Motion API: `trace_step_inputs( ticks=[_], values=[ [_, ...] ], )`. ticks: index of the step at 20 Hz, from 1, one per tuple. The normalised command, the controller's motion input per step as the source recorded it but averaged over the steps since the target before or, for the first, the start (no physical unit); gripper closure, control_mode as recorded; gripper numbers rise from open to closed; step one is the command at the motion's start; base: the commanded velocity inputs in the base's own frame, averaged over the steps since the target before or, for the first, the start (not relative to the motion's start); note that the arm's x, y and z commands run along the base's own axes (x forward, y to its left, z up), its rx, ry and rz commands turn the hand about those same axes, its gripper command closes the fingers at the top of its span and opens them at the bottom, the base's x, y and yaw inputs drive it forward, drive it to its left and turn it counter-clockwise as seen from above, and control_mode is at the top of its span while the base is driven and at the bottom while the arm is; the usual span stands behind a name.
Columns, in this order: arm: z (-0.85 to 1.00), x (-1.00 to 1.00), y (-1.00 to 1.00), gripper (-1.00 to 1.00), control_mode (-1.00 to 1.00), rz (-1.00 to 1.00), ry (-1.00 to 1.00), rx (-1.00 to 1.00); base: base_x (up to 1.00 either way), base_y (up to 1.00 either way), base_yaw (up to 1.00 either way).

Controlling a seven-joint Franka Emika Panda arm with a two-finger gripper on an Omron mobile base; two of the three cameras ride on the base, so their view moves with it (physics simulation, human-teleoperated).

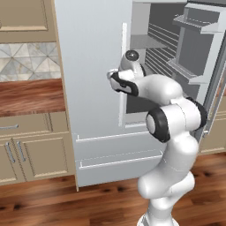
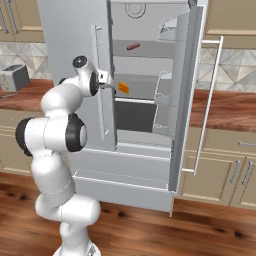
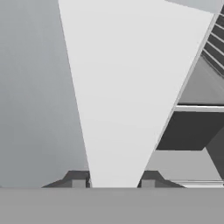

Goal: Retrieve the sausage and cheese from the fridge and place them on the cutting board on the counter.

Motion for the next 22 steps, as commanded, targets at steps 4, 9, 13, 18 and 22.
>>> trace_step_inputs(
  ticks=[4, 9, 13, 18, 22],
  values=[
    [0.23, -1.0, 0.33, 1.0, -1.0, 0.0, 0.0, 0.0, 0.0, 0.0, 0.0],
    [0.24, -1.0, 0.44, 1.0, -1.0, 0.0, 0.0, 0.0, 0.0, 0.0, 0.0],
    [0.23, -1.0, 0.47, 1.0, -1.0, 0.0, 0.0, 0.0, 0.0, 0.0, 0.0],
    [0.3, -0.87, 0.13, 1.0, -1.0, 0.0, 0.01, 0.0, 0.0, 0.0, 0.0],
    [0.23, -0.97, -0.18, 1.0, -1.0, 0.0, 0.07, 0.01, 0.0, 0.0, 0.0]
  ],
)
